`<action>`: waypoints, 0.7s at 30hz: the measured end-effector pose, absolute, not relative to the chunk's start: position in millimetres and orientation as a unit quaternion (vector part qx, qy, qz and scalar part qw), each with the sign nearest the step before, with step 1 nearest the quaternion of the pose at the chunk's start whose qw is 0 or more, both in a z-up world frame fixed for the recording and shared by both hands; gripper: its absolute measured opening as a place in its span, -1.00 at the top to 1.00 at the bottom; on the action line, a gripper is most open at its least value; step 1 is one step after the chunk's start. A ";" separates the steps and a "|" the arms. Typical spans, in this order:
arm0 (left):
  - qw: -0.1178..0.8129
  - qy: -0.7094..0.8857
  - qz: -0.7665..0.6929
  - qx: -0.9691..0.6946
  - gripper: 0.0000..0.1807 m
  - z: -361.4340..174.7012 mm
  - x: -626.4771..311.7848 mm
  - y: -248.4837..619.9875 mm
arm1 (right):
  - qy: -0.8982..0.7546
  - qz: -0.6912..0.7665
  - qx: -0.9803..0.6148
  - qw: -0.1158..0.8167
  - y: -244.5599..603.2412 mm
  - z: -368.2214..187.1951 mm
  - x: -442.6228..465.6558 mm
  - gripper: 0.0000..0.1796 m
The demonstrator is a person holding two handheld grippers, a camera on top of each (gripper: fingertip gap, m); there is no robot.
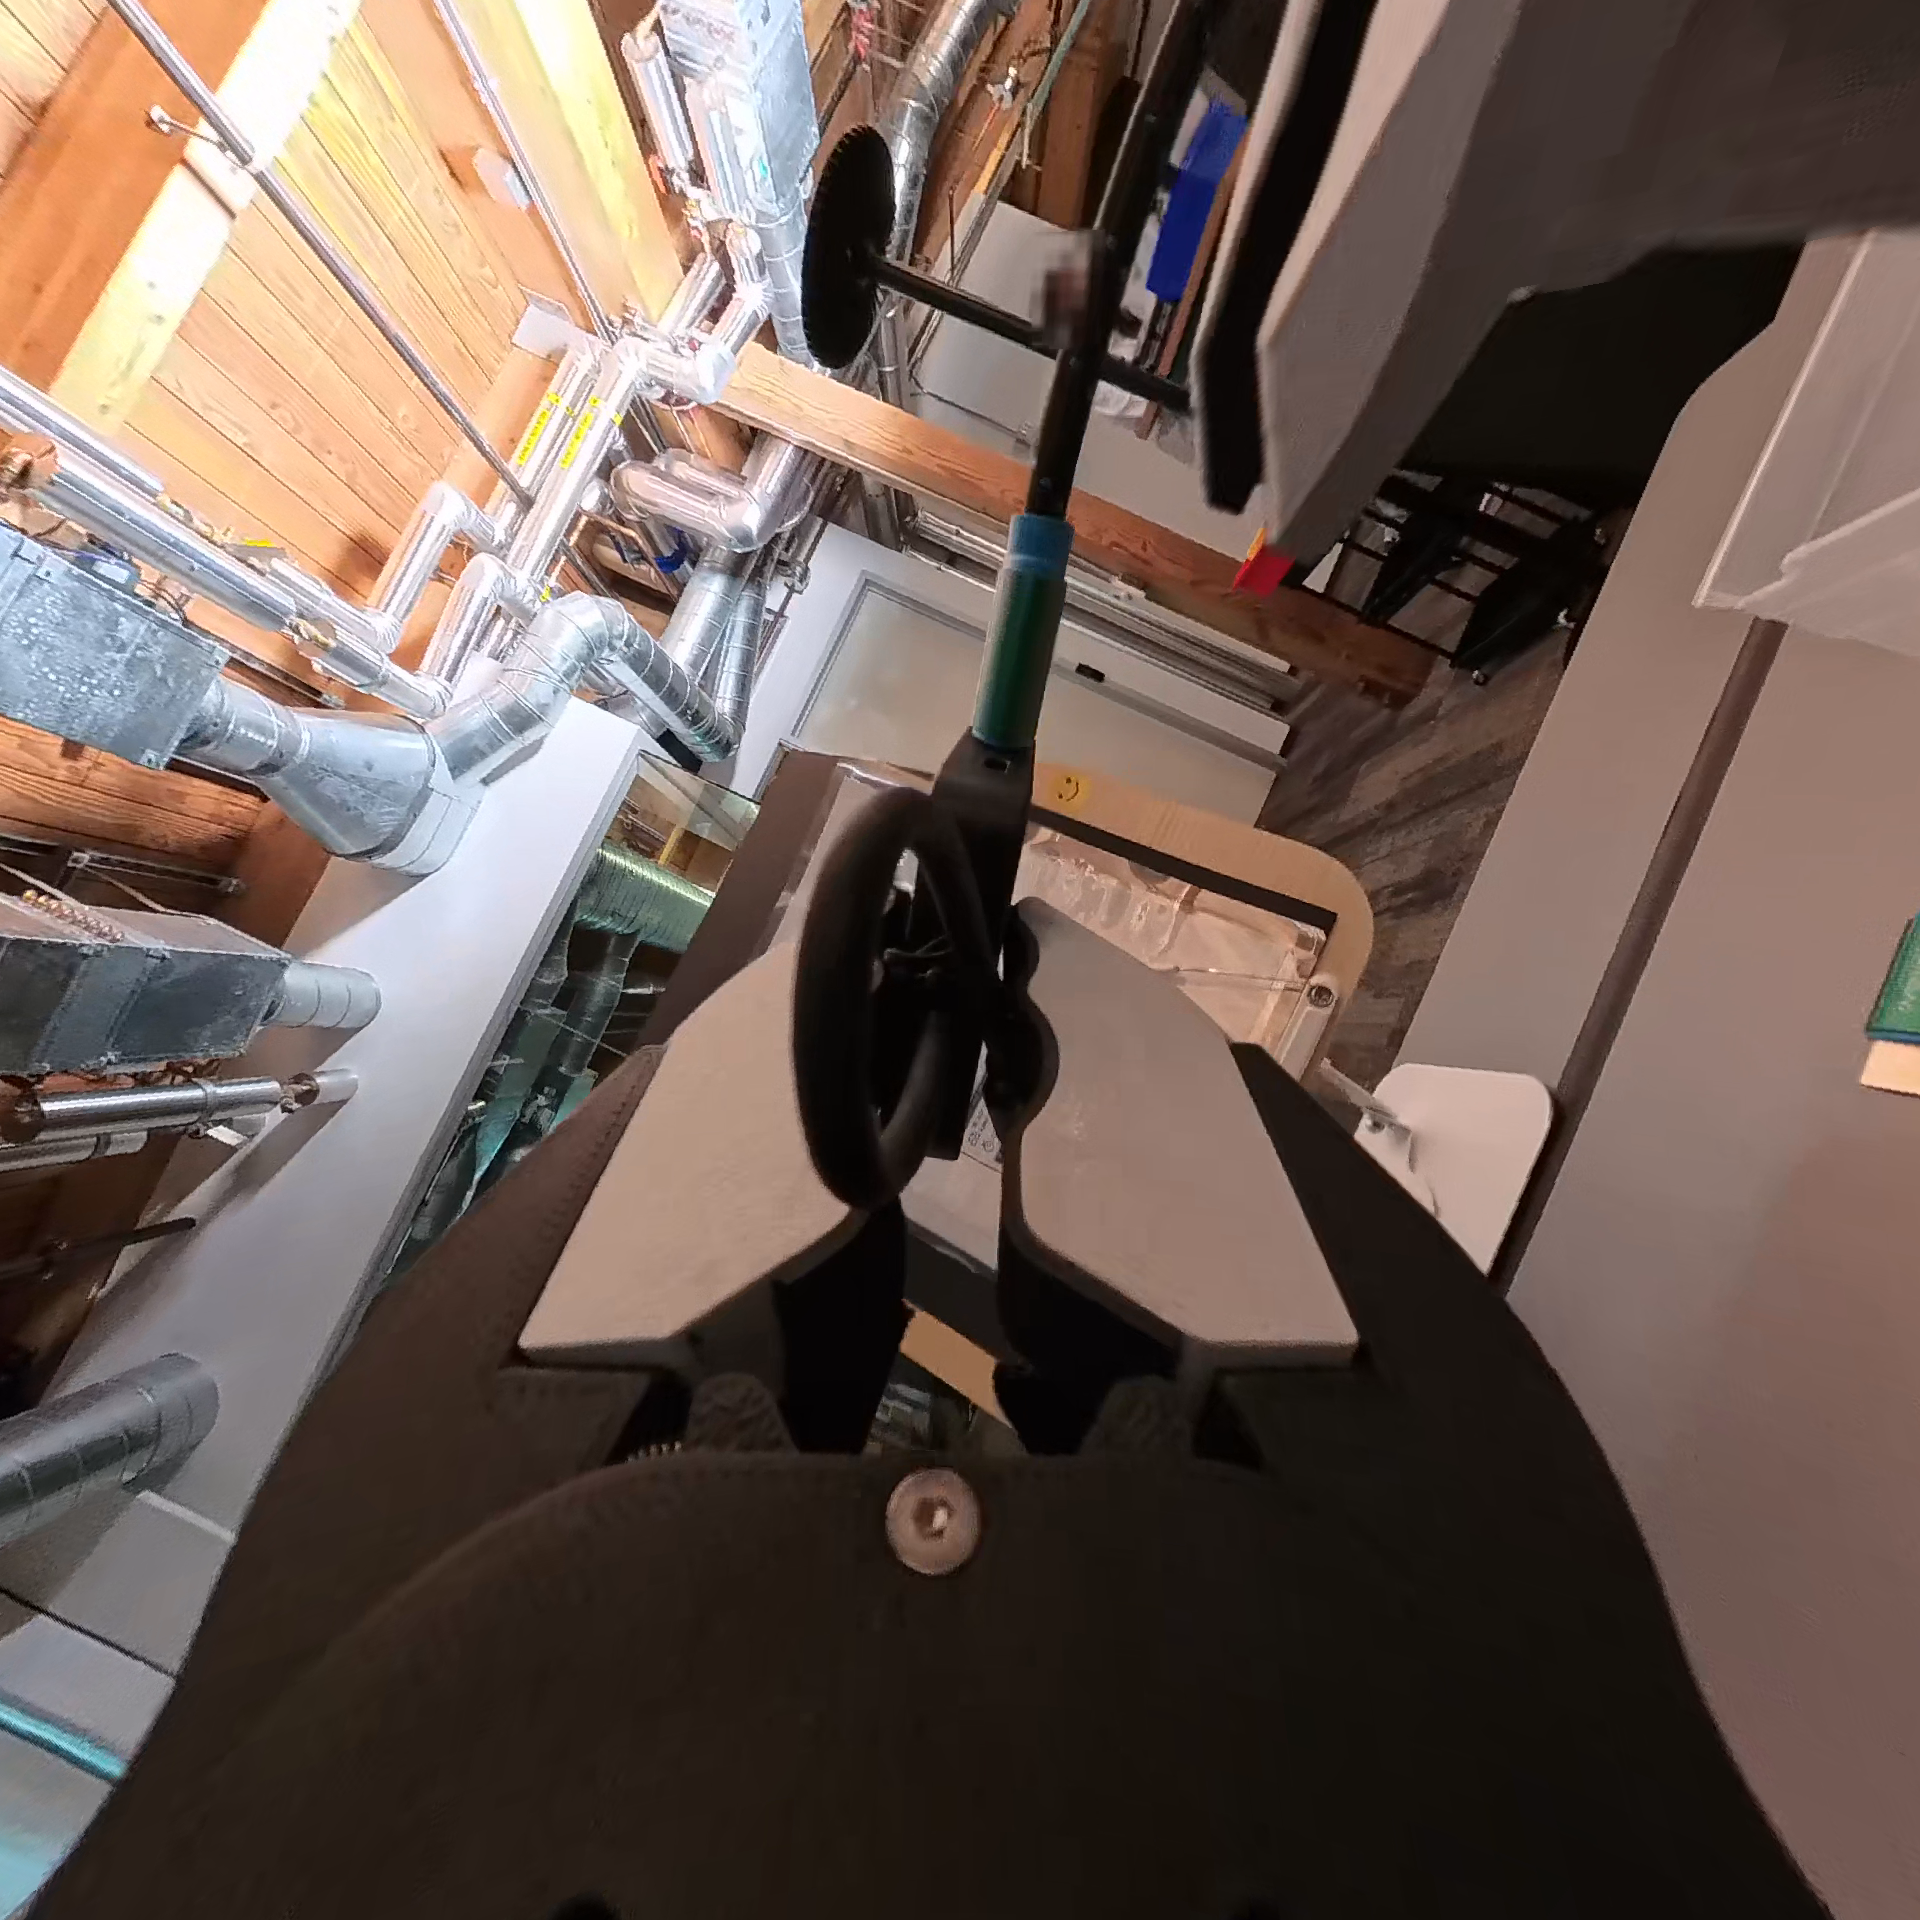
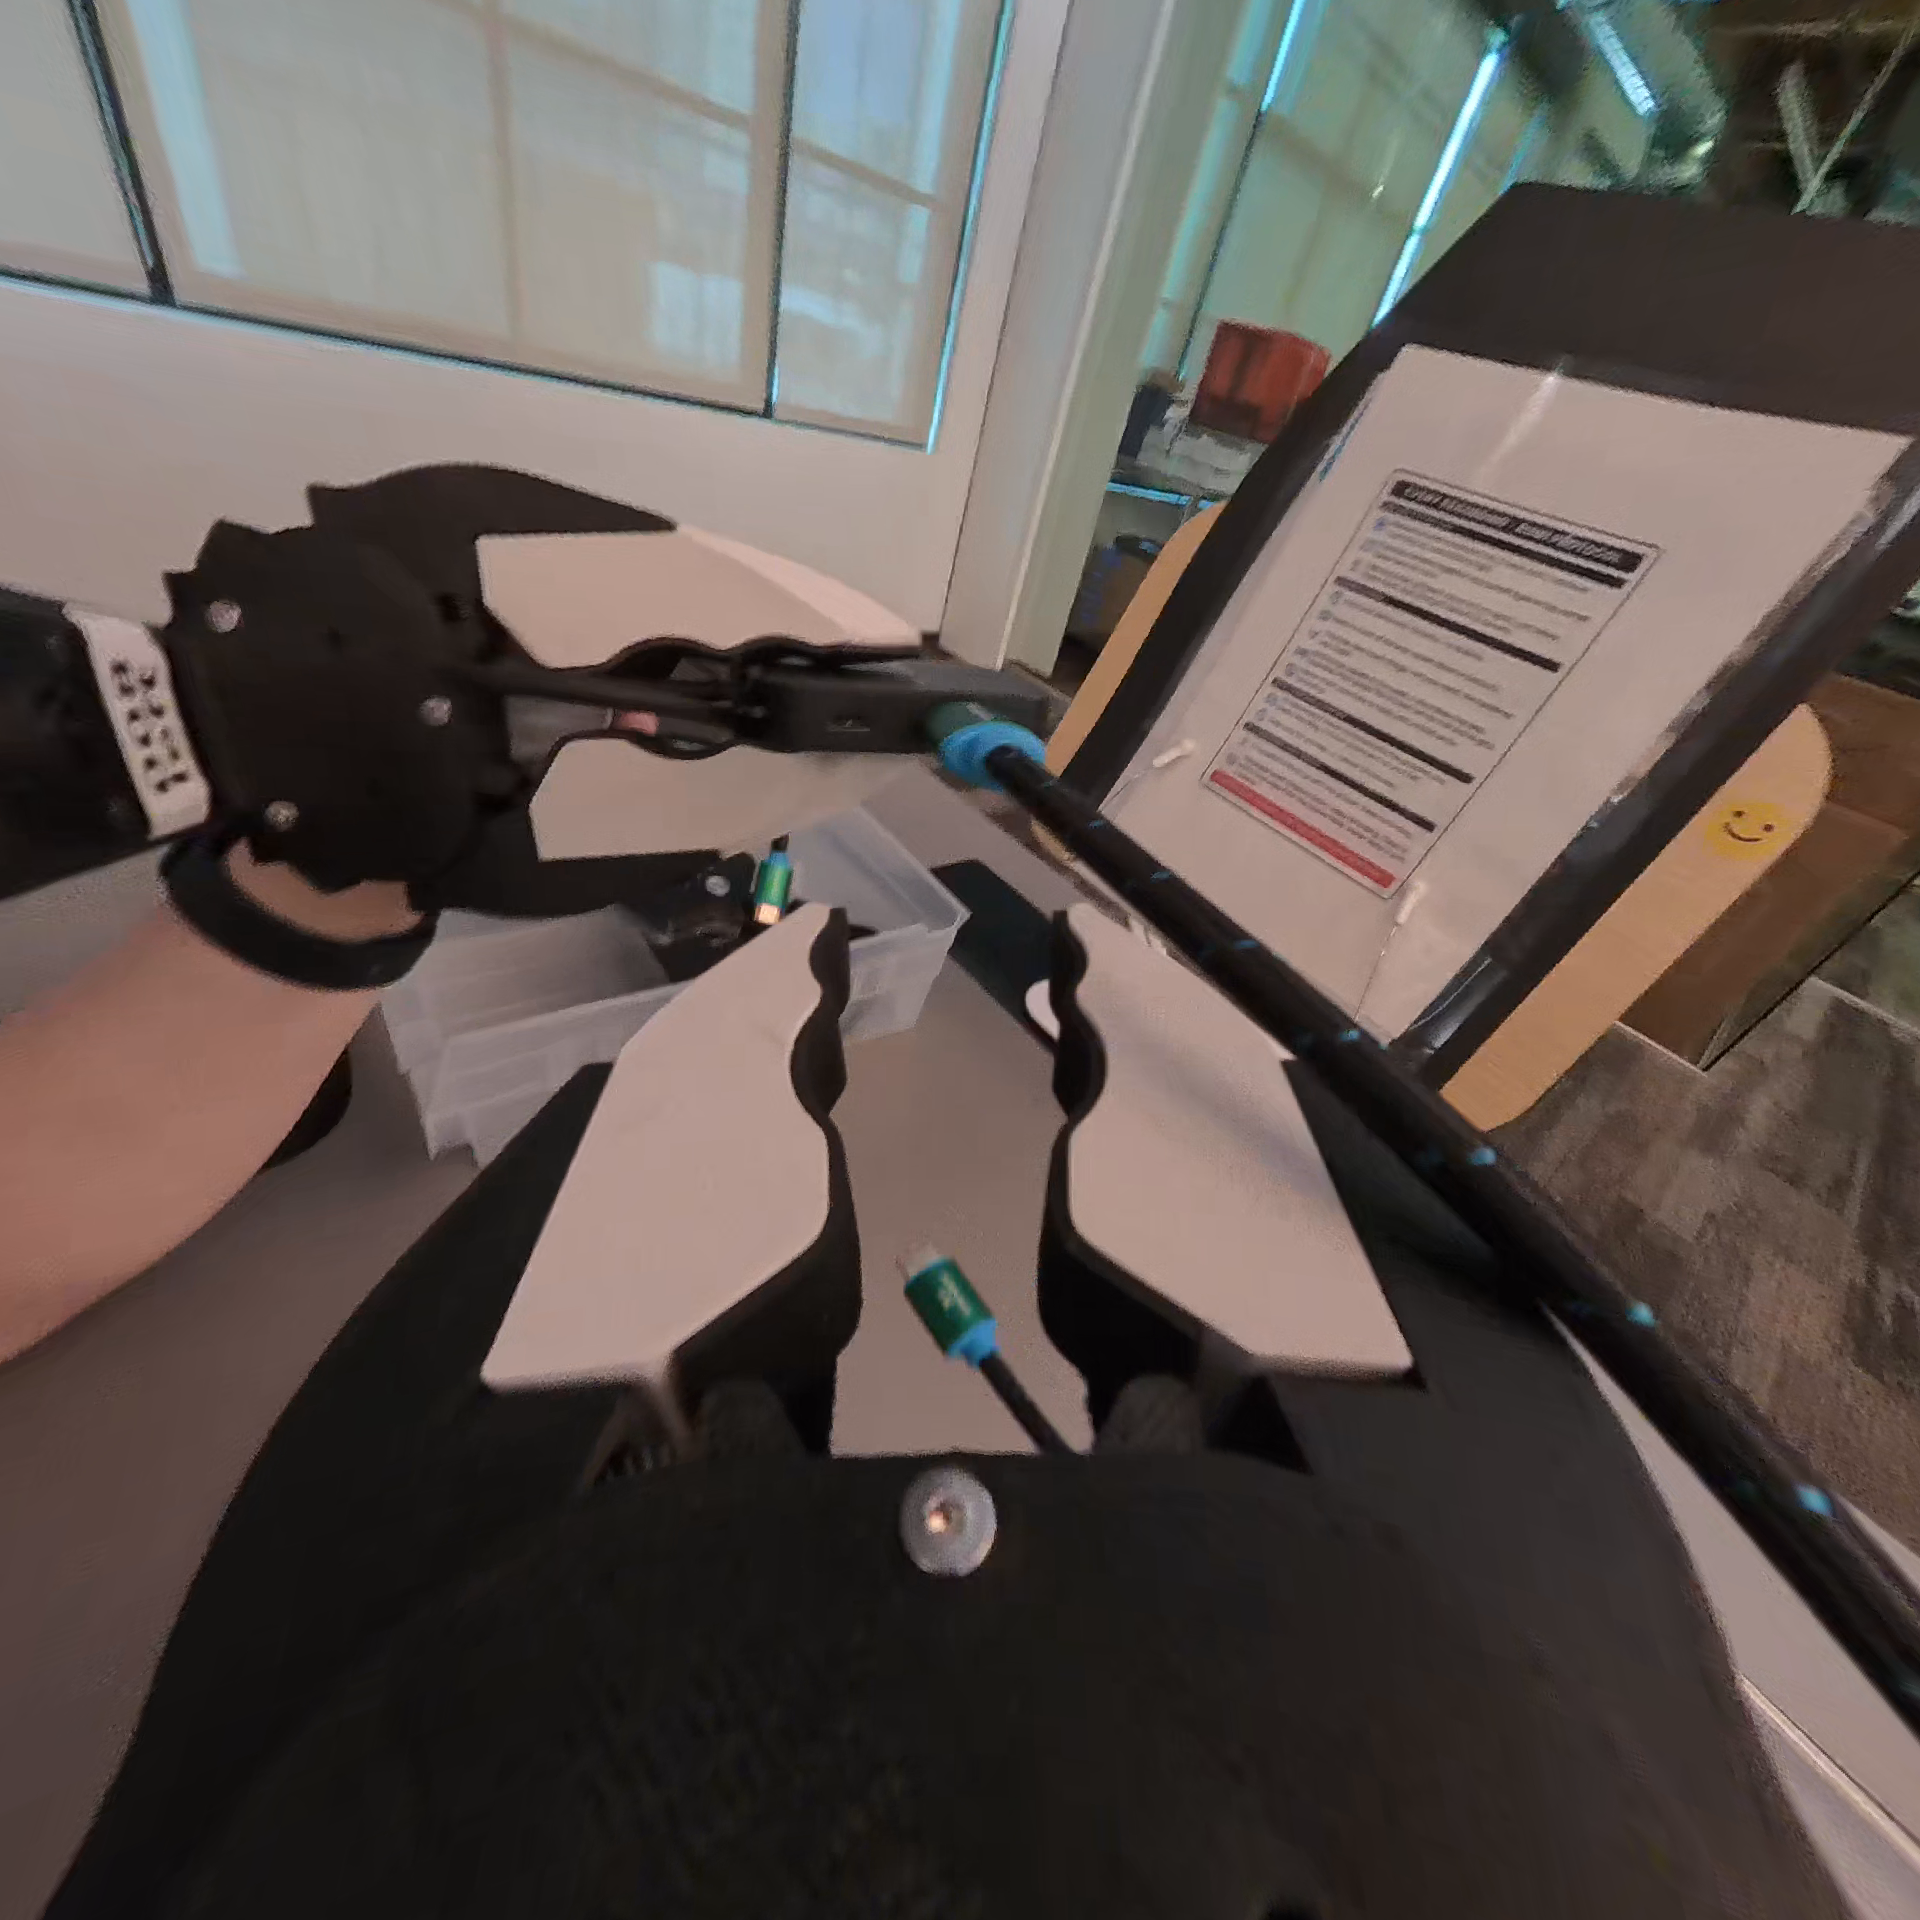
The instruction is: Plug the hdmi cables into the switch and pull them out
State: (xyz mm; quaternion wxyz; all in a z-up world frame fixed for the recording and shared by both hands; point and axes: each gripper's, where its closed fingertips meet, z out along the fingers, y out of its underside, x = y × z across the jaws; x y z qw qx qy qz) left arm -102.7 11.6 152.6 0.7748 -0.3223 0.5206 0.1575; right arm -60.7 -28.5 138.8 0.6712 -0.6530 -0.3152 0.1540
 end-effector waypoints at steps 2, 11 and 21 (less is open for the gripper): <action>0.776 0.527 0.149 -0.313 0.79 151.0 -97.9 7.5 | -0.301 0.165 -0.628 0.699 -27.1 147.9 -61.7 0.53; 0.776 0.552 0.132 -0.275 0.84 145.0 -81.4 -8.7 | -0.296 0.177 -0.592 0.728 -29.4 157.7 -60.5 0.75; 0.782 0.527 0.124 -0.307 0.78 146.7 -75.7 -2.8 | -0.286 0.188 -0.586 0.735 -24.9 158.8 -53.7 0.75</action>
